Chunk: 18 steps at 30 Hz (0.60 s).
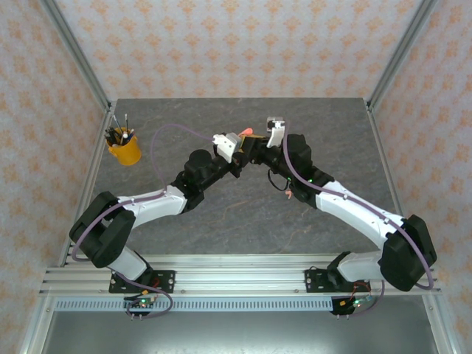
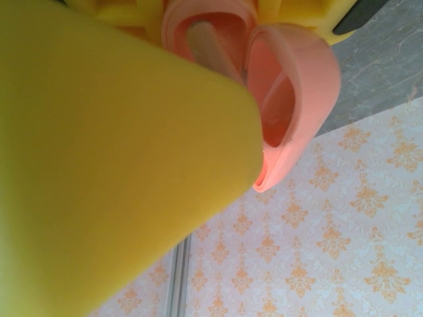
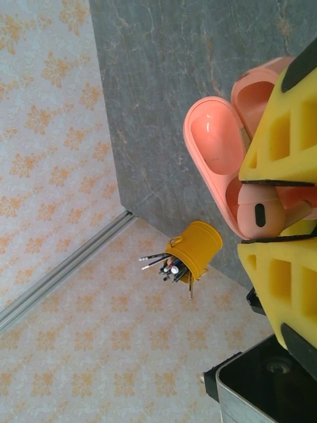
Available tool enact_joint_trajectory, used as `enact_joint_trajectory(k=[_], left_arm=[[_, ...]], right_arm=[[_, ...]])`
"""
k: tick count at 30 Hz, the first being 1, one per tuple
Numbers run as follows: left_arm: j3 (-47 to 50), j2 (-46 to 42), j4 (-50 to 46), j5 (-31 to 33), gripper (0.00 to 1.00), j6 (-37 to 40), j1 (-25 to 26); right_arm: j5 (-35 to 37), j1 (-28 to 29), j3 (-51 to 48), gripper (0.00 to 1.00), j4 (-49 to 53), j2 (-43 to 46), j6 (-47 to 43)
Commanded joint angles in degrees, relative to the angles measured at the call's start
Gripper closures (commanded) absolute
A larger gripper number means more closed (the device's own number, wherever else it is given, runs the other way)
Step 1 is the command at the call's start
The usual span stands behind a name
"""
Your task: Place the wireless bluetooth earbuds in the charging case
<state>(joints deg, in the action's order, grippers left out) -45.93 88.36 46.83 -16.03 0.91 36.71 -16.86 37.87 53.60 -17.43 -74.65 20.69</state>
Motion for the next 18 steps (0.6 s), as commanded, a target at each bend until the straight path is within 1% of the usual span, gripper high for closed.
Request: enact_joint_trajectory(k=[1,18], left_arm=[[-2.1,-2.8,2.5,-1.3,1.0,-0.2,0.5],[-2.2,-3.8,1.7,-1.0,1.0,0.1,0.5]], right_arm=[[1.6,0.9,-0.6,0.79,-0.2,-0.5,-3.0],[2.5,1.2,-0.5,0.78,4.5,0.1,-7.5]])
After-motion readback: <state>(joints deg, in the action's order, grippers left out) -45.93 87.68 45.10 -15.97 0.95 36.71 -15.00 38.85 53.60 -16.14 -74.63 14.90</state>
